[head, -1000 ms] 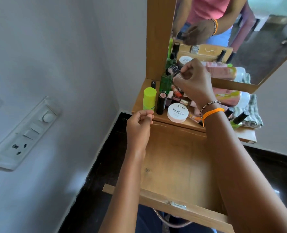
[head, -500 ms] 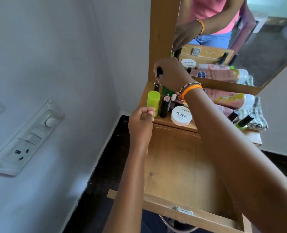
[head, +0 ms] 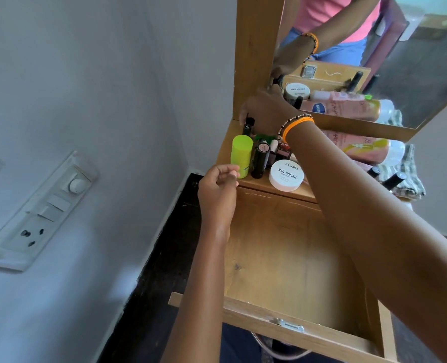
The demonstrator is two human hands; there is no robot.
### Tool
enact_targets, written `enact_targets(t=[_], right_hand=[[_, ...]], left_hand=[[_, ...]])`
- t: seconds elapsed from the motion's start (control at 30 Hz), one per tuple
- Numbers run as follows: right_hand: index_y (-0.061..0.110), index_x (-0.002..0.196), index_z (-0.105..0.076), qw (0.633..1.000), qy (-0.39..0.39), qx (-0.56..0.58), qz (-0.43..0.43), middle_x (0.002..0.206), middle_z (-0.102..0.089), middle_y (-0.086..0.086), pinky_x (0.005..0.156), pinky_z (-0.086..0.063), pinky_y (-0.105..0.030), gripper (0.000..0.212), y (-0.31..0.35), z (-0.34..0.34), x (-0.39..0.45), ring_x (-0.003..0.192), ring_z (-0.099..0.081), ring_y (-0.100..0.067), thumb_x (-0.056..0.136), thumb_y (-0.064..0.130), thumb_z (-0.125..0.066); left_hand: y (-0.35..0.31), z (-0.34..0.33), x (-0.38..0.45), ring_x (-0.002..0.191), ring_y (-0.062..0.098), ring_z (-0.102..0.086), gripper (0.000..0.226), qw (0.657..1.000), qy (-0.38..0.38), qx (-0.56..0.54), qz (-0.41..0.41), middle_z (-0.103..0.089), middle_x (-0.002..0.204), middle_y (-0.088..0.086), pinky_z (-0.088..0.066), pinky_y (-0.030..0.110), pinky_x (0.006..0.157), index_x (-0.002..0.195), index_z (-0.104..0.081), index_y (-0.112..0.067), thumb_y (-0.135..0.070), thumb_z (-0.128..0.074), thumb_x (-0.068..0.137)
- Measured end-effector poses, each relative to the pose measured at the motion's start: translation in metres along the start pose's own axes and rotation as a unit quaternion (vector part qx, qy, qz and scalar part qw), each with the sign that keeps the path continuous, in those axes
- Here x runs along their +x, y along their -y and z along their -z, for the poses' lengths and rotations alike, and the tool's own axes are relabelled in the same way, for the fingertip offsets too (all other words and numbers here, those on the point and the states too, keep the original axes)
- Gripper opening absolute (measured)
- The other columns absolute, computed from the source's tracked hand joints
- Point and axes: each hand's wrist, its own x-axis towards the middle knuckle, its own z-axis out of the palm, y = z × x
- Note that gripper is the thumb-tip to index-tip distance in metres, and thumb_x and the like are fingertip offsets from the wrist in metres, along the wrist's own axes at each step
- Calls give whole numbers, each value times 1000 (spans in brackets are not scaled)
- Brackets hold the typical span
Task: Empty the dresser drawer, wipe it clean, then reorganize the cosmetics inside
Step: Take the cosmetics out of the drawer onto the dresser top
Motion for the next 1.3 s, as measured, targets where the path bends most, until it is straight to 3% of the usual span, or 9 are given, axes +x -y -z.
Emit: enact_targets(t=[0.27,0.4,0.6,0.8,0.93,1.0,1.07,1.2,1.3], right_hand=[[16,97,-68,990,-80,112,-45,107,-68,-1,95,-32,-35,22,-6,29,-35,110,-50,-23,80,3,-60],[10,87,-69,971,-123,194,-67,93,-67,-3,76,-43,-23,19,4,37,-91,81,-54,-11,82,2,-53],[11,88,-67,934,-221,238,-152,83,-62,1,62,-42,-20,10,1,24,-208,69,-51,-12,85,9,-58],[9,84,-69,830,-330,295,-340,83,-68,-4,67,-40,-7,10,-51,-12,-269,71,-57,-12,83,7,-59],[11,99,-65,750,-275,332,-502,106,-66,-11,92,-46,-32,20,-112,-56,-260,98,-61,-24,86,23,-57],[25,81,-52,734,-205,371,-531,95,-61,-8,82,-43,-34,14,-135,-72,-250,95,-55,-25,83,39,-55],[31,65,-32,713,-170,428,-528,75,-46,5,64,-38,-26,32,-147,-79,-241,85,-45,-21,77,49,-56],[18,63,-57,667,-172,493,-533,89,-70,-4,82,-57,-38,23,-160,-80,-232,89,-68,-22,70,33,-74],[4,71,-67,604,-161,551,-554,89,-72,-14,65,-60,-32,12,-165,-78,-233,72,-69,-20,68,14,-74]], left_hand=[[2,-5,-15,81,3,-58,19,1000,16,5,11,-64,93,-6,-48,16,78,95,-67,-22,-10,-52,94],[6,-15,-30,71,3,-52,20,999,42,24,8,-57,79,-8,-44,13,66,97,-68,-19,-12,-50,94],[20,-45,-62,56,-5,-47,21,992,110,67,-2,-53,67,-9,-40,14,59,88,-68,-19,-11,-50,92],[30,-78,-91,64,-3,-53,23,980,177,92,1,-59,70,-9,-44,18,66,84,-67,-21,-7,-50,92],[31,-99,-105,71,3,-55,22,971,210,112,11,-60,76,-10,-45,20,70,85,-66,-24,-11,-50,93],[29,-107,-110,73,3,-54,19,966,226,127,4,-59,78,-10,-44,17,70,91,-67,-21,-13,-50,94],[26,-113,-114,75,4,-55,18,961,235,144,-8,-59,81,-9,-43,14,68,96,-67,-18,-14,-50,95],[23,-123,-116,77,5,-55,17,958,238,157,-23,-60,81,-9,-43,14,67,97,-66,-19,-14,-50,95],[22,-130,-115,75,5,-55,16,956,242,161,-23,-59,80,-10,-42,14,66,97,-66,-19,-14,-50,95]])
